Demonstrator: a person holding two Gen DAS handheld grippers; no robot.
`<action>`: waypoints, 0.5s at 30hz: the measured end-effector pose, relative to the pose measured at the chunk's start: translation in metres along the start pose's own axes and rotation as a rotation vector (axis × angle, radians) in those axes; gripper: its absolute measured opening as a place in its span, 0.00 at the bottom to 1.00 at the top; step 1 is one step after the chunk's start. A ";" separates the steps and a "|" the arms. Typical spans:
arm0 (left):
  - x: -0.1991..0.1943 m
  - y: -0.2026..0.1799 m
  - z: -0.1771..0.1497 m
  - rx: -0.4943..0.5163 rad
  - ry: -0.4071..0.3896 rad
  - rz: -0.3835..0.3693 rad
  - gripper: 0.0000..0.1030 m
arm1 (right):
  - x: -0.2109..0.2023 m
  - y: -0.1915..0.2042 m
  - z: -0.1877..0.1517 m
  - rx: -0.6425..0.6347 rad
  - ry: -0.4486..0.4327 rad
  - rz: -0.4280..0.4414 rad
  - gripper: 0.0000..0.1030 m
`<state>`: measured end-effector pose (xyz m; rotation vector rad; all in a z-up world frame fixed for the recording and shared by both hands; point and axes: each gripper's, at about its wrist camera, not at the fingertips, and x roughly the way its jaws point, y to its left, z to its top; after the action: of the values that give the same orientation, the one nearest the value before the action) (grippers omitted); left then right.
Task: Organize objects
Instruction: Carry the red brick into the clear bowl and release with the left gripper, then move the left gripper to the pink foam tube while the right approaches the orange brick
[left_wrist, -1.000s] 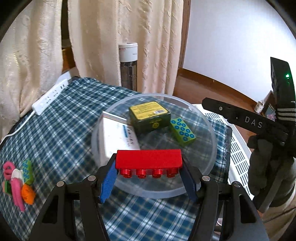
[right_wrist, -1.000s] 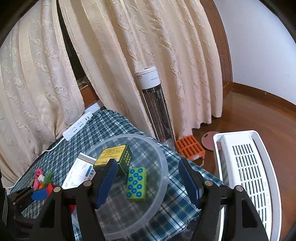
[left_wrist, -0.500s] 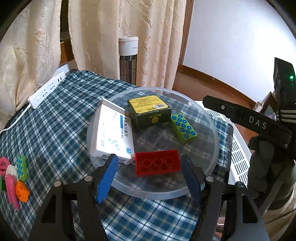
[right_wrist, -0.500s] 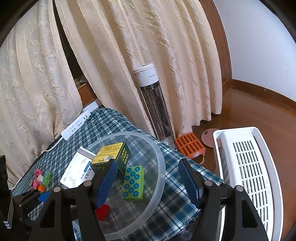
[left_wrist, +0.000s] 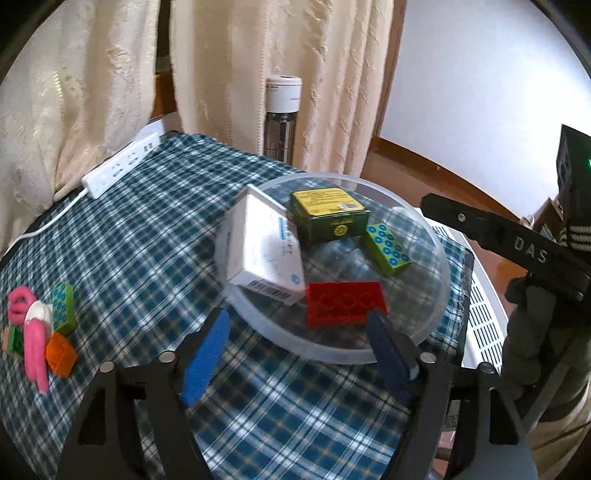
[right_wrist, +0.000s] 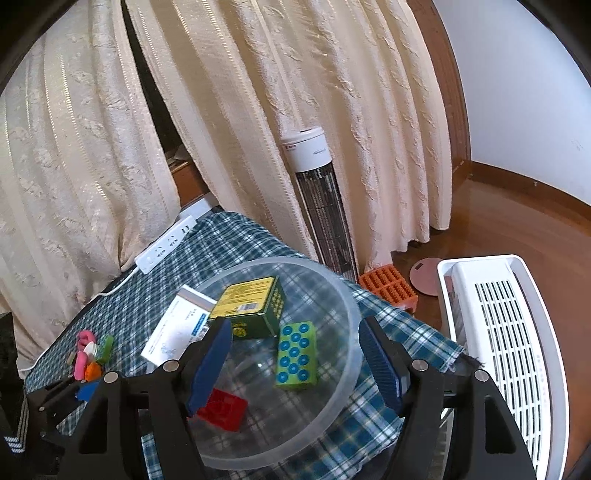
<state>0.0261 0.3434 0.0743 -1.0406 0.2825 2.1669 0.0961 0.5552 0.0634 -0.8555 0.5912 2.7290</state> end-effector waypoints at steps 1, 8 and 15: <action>-0.002 0.003 -0.001 -0.006 -0.002 0.006 0.76 | -0.001 0.004 -0.001 -0.006 0.002 0.005 0.73; -0.016 0.028 -0.012 -0.053 -0.014 0.066 0.76 | -0.002 0.022 -0.006 -0.028 0.012 0.034 0.74; -0.031 0.053 -0.023 -0.094 -0.030 0.118 0.76 | -0.004 0.047 -0.013 -0.061 0.024 0.063 0.74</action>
<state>0.0166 0.2787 0.0770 -1.0662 0.2358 2.3192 0.0904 0.5068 0.0708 -0.8996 0.5507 2.8107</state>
